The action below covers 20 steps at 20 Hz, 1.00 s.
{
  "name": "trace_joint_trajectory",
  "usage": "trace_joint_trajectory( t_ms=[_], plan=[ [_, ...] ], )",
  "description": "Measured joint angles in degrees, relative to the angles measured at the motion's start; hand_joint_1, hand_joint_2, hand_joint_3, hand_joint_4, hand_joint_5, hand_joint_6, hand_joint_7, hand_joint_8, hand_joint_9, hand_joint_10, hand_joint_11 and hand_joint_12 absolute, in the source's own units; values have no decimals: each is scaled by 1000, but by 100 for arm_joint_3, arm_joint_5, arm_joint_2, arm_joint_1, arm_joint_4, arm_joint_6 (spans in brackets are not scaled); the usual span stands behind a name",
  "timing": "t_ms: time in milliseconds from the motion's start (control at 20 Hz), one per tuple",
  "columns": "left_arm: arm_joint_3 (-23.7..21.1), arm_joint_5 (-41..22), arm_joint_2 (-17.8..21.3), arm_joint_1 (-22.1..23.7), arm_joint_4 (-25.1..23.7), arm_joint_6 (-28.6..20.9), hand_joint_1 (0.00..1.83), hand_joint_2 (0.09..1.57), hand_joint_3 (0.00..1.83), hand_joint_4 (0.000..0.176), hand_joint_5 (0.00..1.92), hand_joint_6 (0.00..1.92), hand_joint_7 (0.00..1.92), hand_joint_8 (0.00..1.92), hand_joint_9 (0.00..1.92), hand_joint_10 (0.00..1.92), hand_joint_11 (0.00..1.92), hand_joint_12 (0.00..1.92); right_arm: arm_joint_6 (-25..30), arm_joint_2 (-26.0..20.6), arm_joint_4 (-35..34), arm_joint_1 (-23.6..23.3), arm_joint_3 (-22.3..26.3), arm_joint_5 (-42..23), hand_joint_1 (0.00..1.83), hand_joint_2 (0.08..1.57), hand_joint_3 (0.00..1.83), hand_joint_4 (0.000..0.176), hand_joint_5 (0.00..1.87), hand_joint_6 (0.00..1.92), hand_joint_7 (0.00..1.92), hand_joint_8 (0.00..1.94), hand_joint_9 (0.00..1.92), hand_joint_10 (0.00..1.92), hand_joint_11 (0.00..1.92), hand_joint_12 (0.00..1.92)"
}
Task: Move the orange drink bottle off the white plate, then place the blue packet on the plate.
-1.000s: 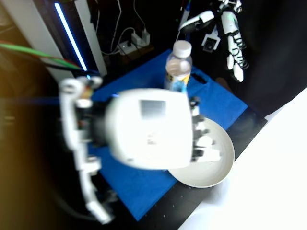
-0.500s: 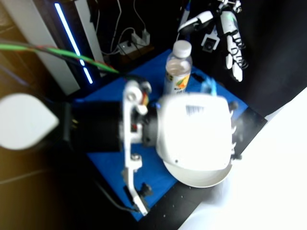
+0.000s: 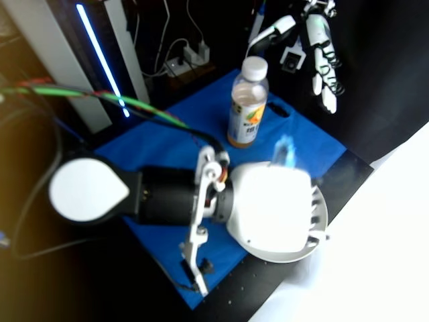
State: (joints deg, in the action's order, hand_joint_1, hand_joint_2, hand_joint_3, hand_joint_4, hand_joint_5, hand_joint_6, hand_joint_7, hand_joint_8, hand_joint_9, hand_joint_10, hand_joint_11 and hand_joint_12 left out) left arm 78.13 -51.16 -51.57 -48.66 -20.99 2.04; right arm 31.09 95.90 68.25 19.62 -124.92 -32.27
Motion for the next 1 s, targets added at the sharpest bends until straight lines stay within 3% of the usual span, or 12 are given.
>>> trace_joint_trajectory(
  t_ms=[250,300,350,450,550,650,750,800,850,900,950,1000],
  plan=[
    [-11,-7,0,0,0,0,448,720,0,176,0,0,0,0,0,0,0,0,50,175,26,177,-186,72,1270,1052,0,0,1222,427,1079,972,1103,561,811,1230],
    [-22,-13,0,0,4,0,453,727,0,176,0,0,0,0,0,0,0,0,72,177,13,188,-210,74,1275,1050,0,0,1242,366,1073,1005,1114,556,829,1242],
    [-22,-13,0,0,-2,0,456,732,0,176,0,0,0,0,0,0,0,0,90,177,9,203,-227,85,1287,1057,5,0,1240,302,1057,1081,1084,739,842,1353],
    [-22,-13,0,0,0,0,487,728,0,176,0,0,0,0,0,0,0,0,136,181,20,210,-254,109,1282,1050,2,0,1262,295,1070,1031,1055,684,807,1268],
    [-22,-17,0,0,-2,0,493,713,0,176,0,0,0,0,0,0,0,0,144,190,15,210,-254,109,1260,1053,4,0,1224,470,1049,973,1082,431,753,1173],
    [-22,-17,0,0,0,0,453,713,0,176,0,0,0,0,0,0,0,0,149,225,17,212,-289,107,1256,1061,4,0,1141,615,1068,953,1107,370,750,1162],
    [-22,-17,0,0,-2,0,455,722,0,176,0,0,0,0,0,0,0,0,149,225,28,210,-291,105,1267,1092,0,0,1061,655,1029,1106,1017,497,635,1362],
    [-22,-17,0,0,0,0,457,717,0,176,0,0,0,0,0,0,0,0,149,225,39,210,-295,105,1272,1105,0,0,1018,662,1016,1164,944,703,626,1451],
    [-22,-17,0,0,0,0,462,716,0,176,0,0,0,0,0,0,0,0,149,225,42,212,-295,105,1296,984,0,0,927,250,895,646,832,709,529,1433],
    [-22,-17,0,-2,-2,0,462,721,0,176,0,0,0,0,0,0,0,0,151,225,46,212,-295,107,1272,948,0,0,899,72,896,439,704,831,440,1438],
    [-22,-17,0,0,-2,0,463,721,0,176,0,0,0,0,0,0,0,0,170,225,35,212,-295,105,1232,934,0,0,896,5,895,156,647,554,366,1204],
    [-22,-17,0,0,0,0,463,721,0,176,0,0,0,0,0,0,0,0,173,223,28,212,-295,105,1232,934,0,0,896,5,895,156,647,554,366,1204]
  ],
)
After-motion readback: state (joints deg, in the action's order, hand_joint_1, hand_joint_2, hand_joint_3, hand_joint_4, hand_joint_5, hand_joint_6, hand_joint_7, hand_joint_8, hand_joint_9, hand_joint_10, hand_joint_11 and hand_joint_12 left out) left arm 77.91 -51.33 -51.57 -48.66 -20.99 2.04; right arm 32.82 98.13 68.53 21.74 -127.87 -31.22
